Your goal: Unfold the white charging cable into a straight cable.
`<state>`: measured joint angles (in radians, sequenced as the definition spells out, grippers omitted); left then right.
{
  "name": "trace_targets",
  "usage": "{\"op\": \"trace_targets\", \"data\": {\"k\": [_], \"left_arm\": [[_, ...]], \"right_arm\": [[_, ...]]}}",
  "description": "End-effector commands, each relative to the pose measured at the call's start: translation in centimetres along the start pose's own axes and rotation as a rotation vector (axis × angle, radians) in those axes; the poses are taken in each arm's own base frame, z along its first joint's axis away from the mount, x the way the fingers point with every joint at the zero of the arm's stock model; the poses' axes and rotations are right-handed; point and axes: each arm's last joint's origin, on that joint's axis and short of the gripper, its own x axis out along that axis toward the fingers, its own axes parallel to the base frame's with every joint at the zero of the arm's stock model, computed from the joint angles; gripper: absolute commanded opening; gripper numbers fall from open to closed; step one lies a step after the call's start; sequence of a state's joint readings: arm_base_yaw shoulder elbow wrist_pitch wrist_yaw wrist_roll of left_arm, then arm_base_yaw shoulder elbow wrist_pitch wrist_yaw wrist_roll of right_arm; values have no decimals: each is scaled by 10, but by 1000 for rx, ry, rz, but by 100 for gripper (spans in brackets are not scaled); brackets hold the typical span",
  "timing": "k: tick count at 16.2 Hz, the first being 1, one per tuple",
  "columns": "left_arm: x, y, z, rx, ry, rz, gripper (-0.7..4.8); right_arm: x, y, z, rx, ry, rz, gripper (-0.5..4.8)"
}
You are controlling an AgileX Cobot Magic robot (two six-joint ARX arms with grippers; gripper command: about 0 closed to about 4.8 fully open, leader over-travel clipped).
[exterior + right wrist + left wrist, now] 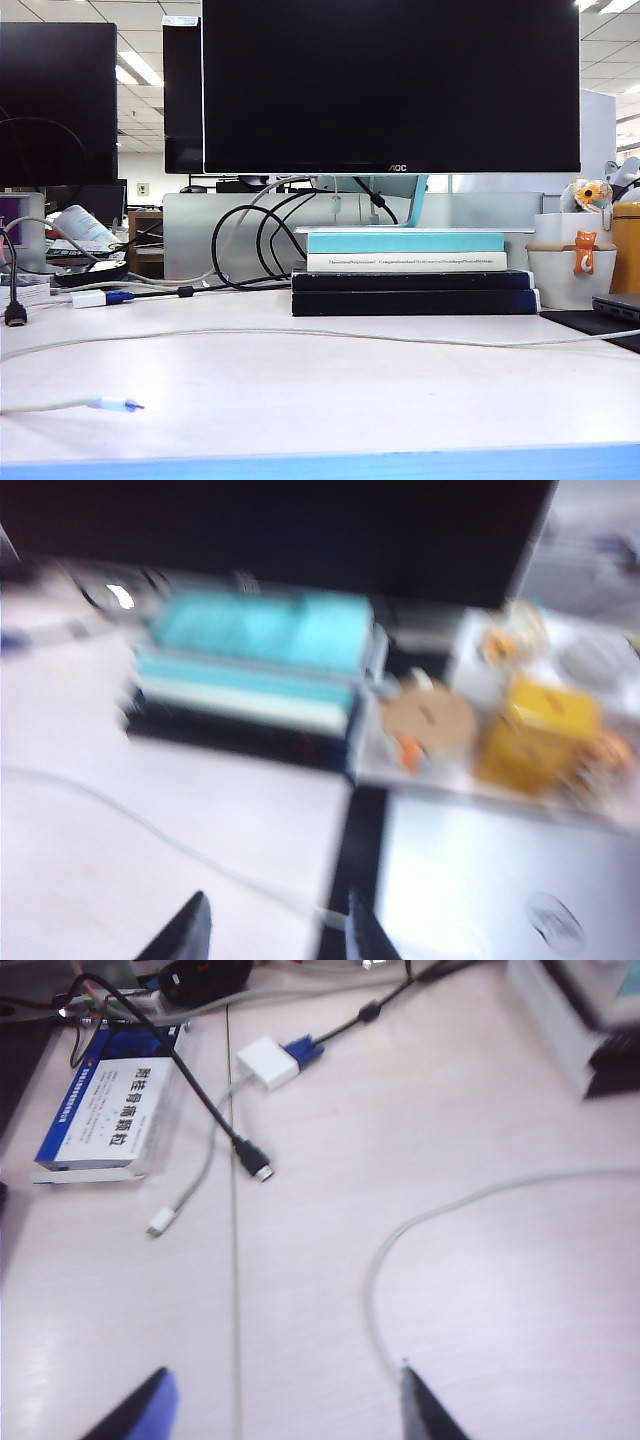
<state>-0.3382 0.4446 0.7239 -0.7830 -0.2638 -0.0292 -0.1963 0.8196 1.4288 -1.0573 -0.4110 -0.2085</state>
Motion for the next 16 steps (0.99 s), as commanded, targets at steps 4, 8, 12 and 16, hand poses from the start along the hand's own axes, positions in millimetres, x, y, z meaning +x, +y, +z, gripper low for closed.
{"op": "trace_targets", "data": {"k": [4, 8, 12, 16], "left_arm": [[-12, 1, -22, -106, 30, -86, 299], [-17, 4, -20, -151, -102, -56, 270], [8, -3, -27, -225, -233, -92, 236], [41, -13, -45, -221, -356, -136, 208]], "right_arm": [[-9, 14, -91, -73, 85, -347, 180], [-16, 25, -143, -104, -224, -397, 169], [-31, 34, -151, -78, -470, -310, 146], [-15, 34, -145, 44, -635, -60, 145]]}}
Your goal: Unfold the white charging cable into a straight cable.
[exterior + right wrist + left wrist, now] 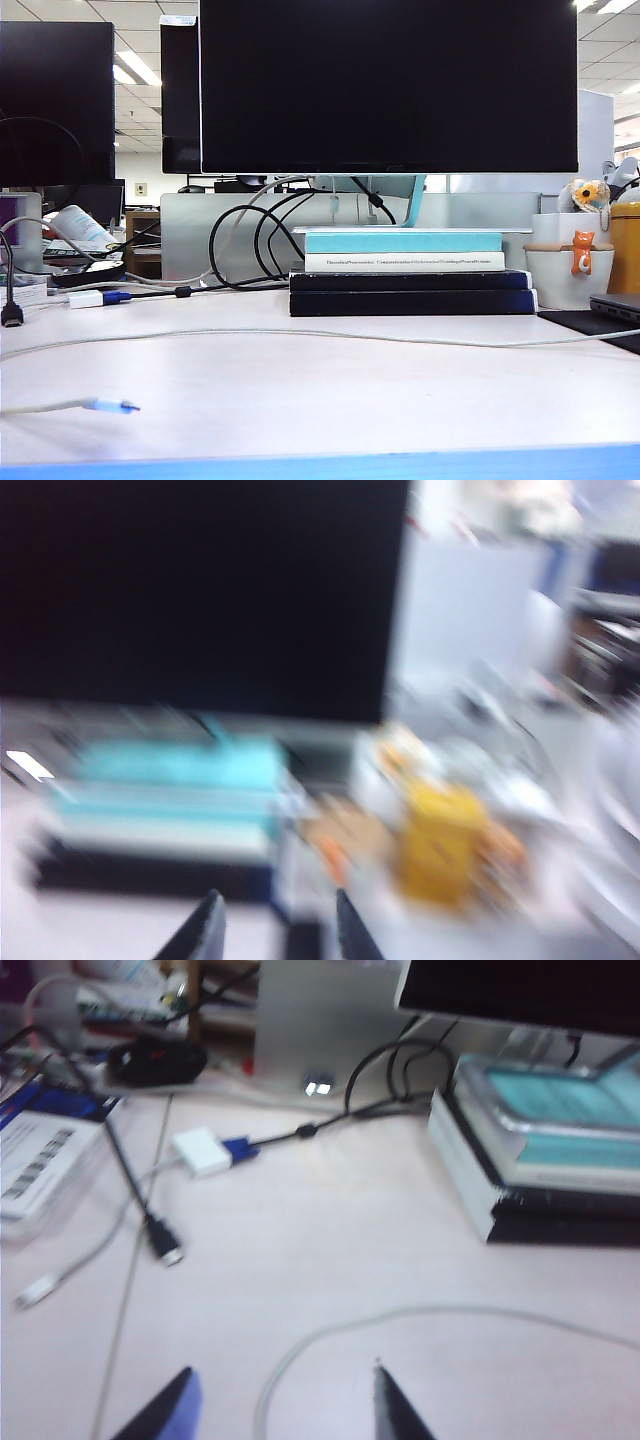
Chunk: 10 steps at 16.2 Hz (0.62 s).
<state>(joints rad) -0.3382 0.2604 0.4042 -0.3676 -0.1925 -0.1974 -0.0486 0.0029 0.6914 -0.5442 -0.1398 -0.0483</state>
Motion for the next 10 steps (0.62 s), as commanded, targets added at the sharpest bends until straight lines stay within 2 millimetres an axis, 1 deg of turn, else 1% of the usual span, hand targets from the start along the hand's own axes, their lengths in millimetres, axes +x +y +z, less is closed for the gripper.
{"op": "trace_targets", "data": {"k": [1, 2, 4, 6, 8, 9, 10], "left_arm": [[15, 0, -17, 19, -82, -47, 208], [17, 0, -22, 21, -77, -40, 208], [22, 2, -34, 30, -56, -28, 207], [25, 8, -38, 26, -57, 9, 204], [25, 20, -34, -12, -74, 27, 176], [24, 32, -32, -47, -84, 46, 174], [22, 41, -31, -78, -79, -11, 174]], "right_arm": [[21, 2, -16, 180, -82, 138, 146], [25, 2, -22, 208, -87, 164, 146], [39, 3, -39, 313, -146, 239, 146], [47, 3, -51, 331, -190, 267, 146], [51, 3, -63, 338, -165, 265, 146], [55, 3, -73, 349, -134, 265, 145], [58, 3, -83, 354, -107, 257, 144]]}}
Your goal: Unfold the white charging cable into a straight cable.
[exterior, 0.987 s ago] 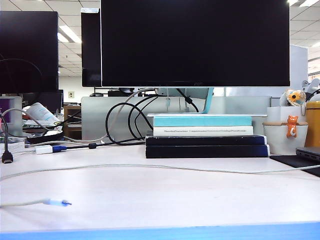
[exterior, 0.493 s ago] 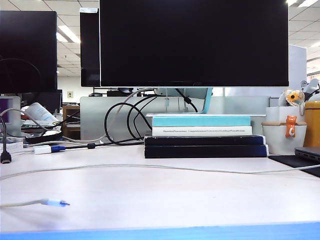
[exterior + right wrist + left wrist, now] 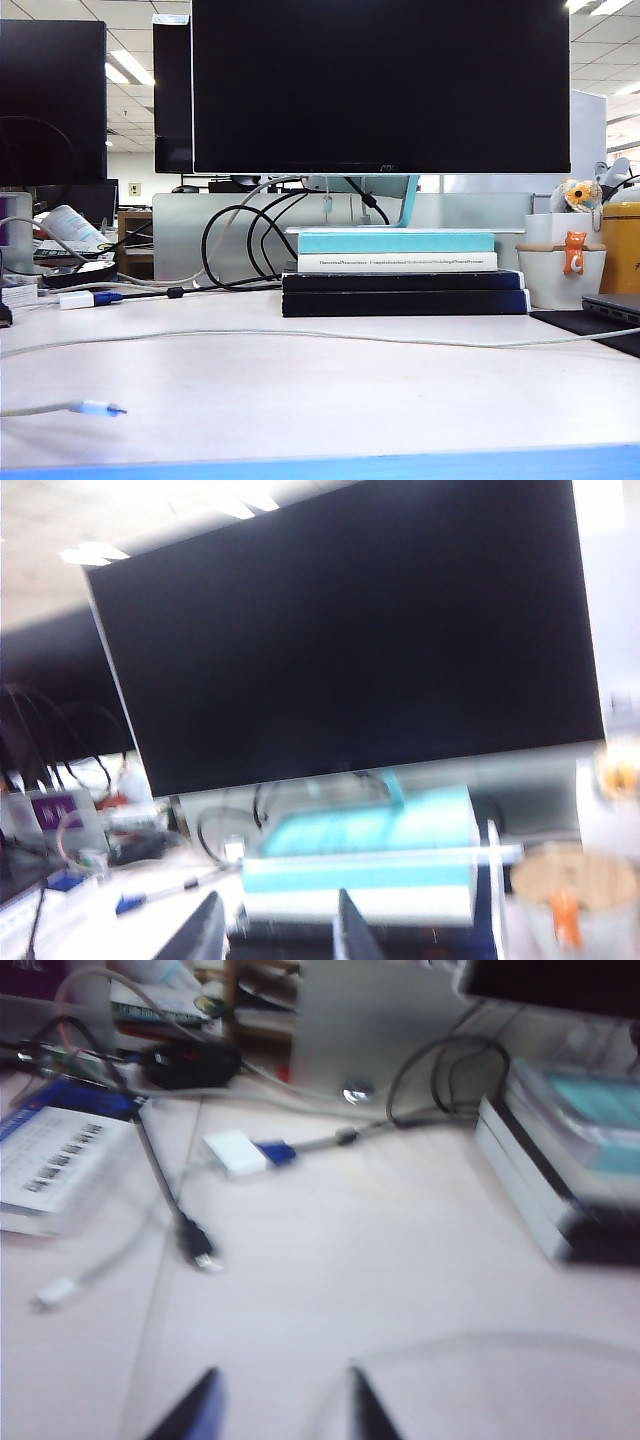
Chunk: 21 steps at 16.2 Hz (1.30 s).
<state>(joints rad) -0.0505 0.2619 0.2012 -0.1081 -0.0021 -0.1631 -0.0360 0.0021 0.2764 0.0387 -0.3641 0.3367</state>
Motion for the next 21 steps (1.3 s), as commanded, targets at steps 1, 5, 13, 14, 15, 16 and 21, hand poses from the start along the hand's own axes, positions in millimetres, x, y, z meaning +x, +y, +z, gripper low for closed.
{"op": "trace_targets", "data": {"k": [1, 5, 13, 14, 15, 16, 21], "left_arm": [[-3, 15, 5, -58, -9, -118, 174], [-3, 20, 4, -4, -25, -27, 169], [-16, 14, -18, 63, -109, -29, 6], [-16, 14, -19, 68, -105, -14, 2], [-16, 15, -19, 70, -98, -1, 2], [-16, 16, -20, 69, -96, 17, 2], [-14, 17, -26, 8, -62, 15, 3]], "right_arm": [[2, -7, -17, 20, 32, -29, 139], [3, -27, -55, -22, 81, -255, 135], [0, -37, -69, -152, 112, -426, 135], [0, -39, -72, -165, 122, -463, 133], [-1, -41, -77, -167, 135, -506, 104], [-3, -44, -85, -168, 166, -526, 90], [-8, -47, -100, -115, 323, -569, 71]]}}
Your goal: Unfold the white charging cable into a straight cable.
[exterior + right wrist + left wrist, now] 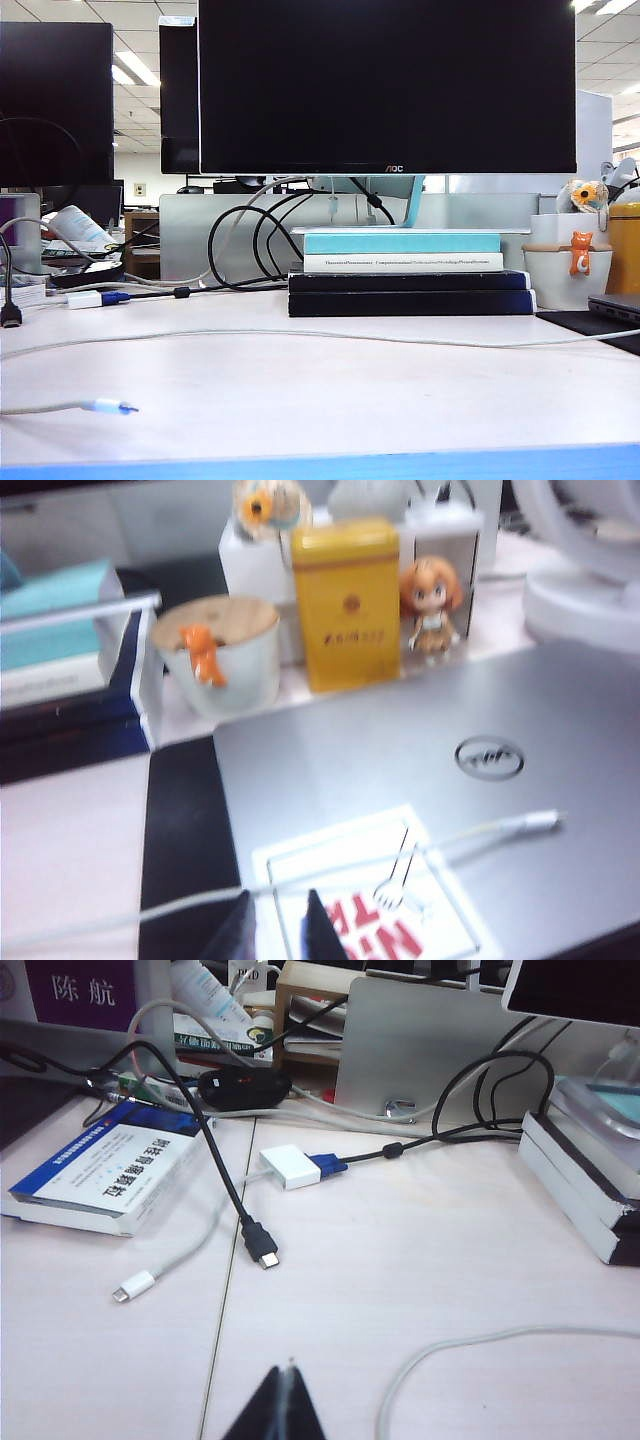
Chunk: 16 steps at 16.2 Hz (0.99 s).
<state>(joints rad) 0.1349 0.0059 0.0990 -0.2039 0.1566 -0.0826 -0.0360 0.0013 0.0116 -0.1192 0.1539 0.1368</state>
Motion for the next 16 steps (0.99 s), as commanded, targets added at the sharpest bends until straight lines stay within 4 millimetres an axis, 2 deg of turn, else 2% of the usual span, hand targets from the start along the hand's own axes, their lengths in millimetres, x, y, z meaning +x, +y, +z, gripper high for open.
{"op": "trace_targets", "data": {"k": [1, 3, 5, 9, 10, 11, 12, 13, 16], "left_arm": [[0, 1, -4, -53, 17, 13, 3], [0, 2, -9, -66, 75, 34, 3], [-1, 2, -16, -127, 137, 44, 3], [-1, 2, -16, -139, 146, 42, 3], [-1, 1, -16, -136, 147, 34, 3], [0, -13, -18, -106, 173, -121, 3], [-1, -18, -18, -96, 182, -176, 3], [-1, -21, -19, -88, 188, -212, 3], [-1, -21, -19, -88, 188, -212, 3]], "right_arm": [[0, 1, -5, 15, 37, 36, 11], [3, 1, -8, -27, 89, 33, -6], [10, 0, -19, -69, 226, 18, -6], [15, 2, -16, -56, 200, 34, -6], [15, 11, 11, -3, -37, 254, -6], [15, 13, 10, 79, -10, 328, -6], [14, 16, 9, 105, 23, 437, 0], [12, 23, 3, 97, 90, 517, 10], [8, 27, 2, 91, 82, 571, 10]]}}
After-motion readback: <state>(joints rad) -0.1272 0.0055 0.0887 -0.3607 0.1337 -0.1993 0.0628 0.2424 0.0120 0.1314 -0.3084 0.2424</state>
